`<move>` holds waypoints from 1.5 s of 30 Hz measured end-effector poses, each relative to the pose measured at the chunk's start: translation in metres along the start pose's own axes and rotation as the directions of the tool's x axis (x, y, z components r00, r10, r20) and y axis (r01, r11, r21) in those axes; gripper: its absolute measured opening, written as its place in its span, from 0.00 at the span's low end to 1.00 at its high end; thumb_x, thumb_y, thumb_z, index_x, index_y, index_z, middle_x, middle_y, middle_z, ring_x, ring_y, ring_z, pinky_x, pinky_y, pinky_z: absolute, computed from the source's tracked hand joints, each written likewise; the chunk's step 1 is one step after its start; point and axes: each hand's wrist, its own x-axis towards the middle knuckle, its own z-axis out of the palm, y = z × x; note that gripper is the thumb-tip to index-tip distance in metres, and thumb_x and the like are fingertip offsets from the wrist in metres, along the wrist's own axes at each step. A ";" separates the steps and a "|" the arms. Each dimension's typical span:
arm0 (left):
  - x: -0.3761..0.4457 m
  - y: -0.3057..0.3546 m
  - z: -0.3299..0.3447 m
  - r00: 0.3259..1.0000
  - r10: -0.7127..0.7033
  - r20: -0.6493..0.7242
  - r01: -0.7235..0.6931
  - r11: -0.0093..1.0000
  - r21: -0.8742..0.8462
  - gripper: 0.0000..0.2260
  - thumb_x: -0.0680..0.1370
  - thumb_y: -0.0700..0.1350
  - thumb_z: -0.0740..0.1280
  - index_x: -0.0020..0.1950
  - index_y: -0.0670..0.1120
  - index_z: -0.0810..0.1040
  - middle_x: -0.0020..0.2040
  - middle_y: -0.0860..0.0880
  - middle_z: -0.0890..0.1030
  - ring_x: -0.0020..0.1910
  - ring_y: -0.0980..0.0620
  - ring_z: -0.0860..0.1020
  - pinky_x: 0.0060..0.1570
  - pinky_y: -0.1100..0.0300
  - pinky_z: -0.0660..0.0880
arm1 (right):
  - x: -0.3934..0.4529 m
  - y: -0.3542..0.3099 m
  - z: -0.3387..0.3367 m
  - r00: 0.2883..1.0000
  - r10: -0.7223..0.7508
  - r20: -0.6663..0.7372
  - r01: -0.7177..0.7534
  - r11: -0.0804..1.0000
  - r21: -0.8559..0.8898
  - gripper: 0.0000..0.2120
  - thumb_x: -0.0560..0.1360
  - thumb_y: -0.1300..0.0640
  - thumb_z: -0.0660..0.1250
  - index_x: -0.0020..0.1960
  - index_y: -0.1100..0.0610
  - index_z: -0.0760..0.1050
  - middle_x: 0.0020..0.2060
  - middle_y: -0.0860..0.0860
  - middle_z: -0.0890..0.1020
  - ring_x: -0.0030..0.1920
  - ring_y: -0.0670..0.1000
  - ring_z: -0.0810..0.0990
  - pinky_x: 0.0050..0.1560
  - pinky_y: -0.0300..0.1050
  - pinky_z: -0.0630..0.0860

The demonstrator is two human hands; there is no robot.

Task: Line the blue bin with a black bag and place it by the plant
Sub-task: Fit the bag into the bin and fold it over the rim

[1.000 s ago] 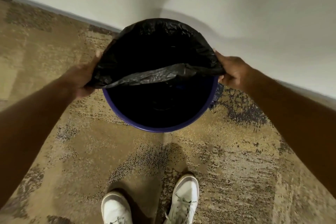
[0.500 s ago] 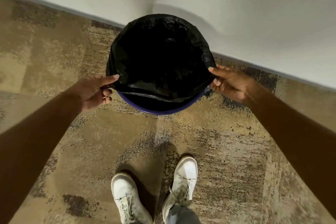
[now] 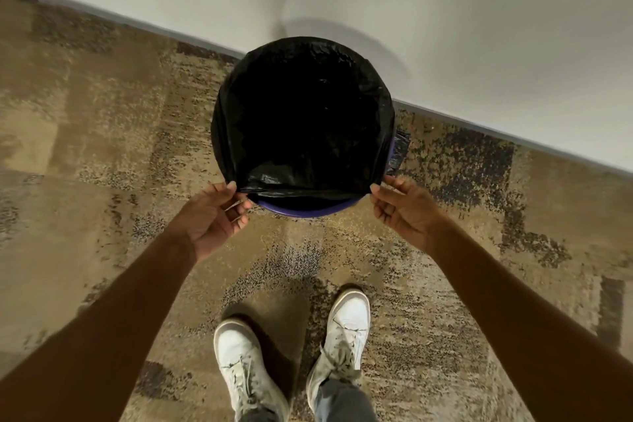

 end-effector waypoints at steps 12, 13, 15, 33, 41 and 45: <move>-0.007 -0.021 0.023 0.994 0.097 -0.059 -0.098 0.995 -0.012 0.05 0.81 0.41 0.59 0.48 0.44 0.74 0.42 0.46 0.82 0.36 0.52 0.81 0.43 0.52 0.79 | -0.002 0.029 0.018 0.949 -0.181 -0.258 0.208 0.975 0.081 0.14 0.77 0.70 0.64 0.62 0.62 0.75 0.48 0.54 0.83 0.44 0.48 0.83 0.47 0.42 0.81; -0.009 -0.025 0.024 0.994 0.098 -0.049 -0.098 0.995 0.007 0.05 0.81 0.42 0.60 0.49 0.44 0.75 0.43 0.46 0.81 0.38 0.51 0.81 0.45 0.52 0.79 | -0.003 0.029 0.021 0.936 -0.190 -0.296 0.223 0.971 0.081 0.13 0.77 0.70 0.64 0.60 0.62 0.75 0.49 0.54 0.83 0.46 0.48 0.83 0.47 0.43 0.81; -0.013 -0.033 0.023 0.995 0.099 -0.016 -0.099 0.995 0.007 0.05 0.81 0.43 0.61 0.52 0.43 0.75 0.45 0.46 0.81 0.41 0.51 0.80 0.48 0.52 0.78 | -0.005 0.029 0.026 0.911 -0.196 -0.363 0.237 0.969 0.072 0.12 0.76 0.70 0.65 0.57 0.61 0.77 0.48 0.53 0.83 0.47 0.49 0.83 0.48 0.43 0.81; -0.020 -0.072 0.036 0.995 0.094 0.032 -0.073 0.906 -0.416 0.06 0.73 0.41 0.68 0.48 0.41 0.78 0.50 0.43 0.83 0.54 0.47 0.81 0.60 0.48 0.76 | -0.027 0.018 0.036 0.995 -0.084 -0.046 0.095 0.932 0.349 0.04 0.77 0.62 0.62 0.48 0.59 0.76 0.37 0.52 0.81 0.37 0.48 0.79 0.39 0.43 0.75; -0.019 -0.076 0.043 0.987 0.090 -0.131 -0.133 0.919 -0.372 0.06 0.78 0.37 0.64 0.40 0.41 0.74 0.34 0.46 0.82 0.40 0.51 0.82 0.51 0.53 0.81 | -0.027 0.039 0.039 0.993 -0.043 -0.111 0.078 0.939 0.334 0.04 0.78 0.58 0.64 0.46 0.56 0.77 0.34 0.48 0.83 0.34 0.45 0.78 0.38 0.42 0.71; -0.023 -0.077 0.058 0.968 0.089 -0.233 -0.167 0.924 -0.343 0.08 0.79 0.35 0.61 0.40 0.41 0.73 0.37 0.44 0.81 0.40 0.50 0.80 0.53 0.51 0.80 | -0.021 0.056 0.042 0.965 -0.053 -0.258 0.131 0.946 0.297 0.05 0.79 0.60 0.63 0.47 0.56 0.77 0.38 0.51 0.82 0.38 0.48 0.77 0.39 0.42 0.70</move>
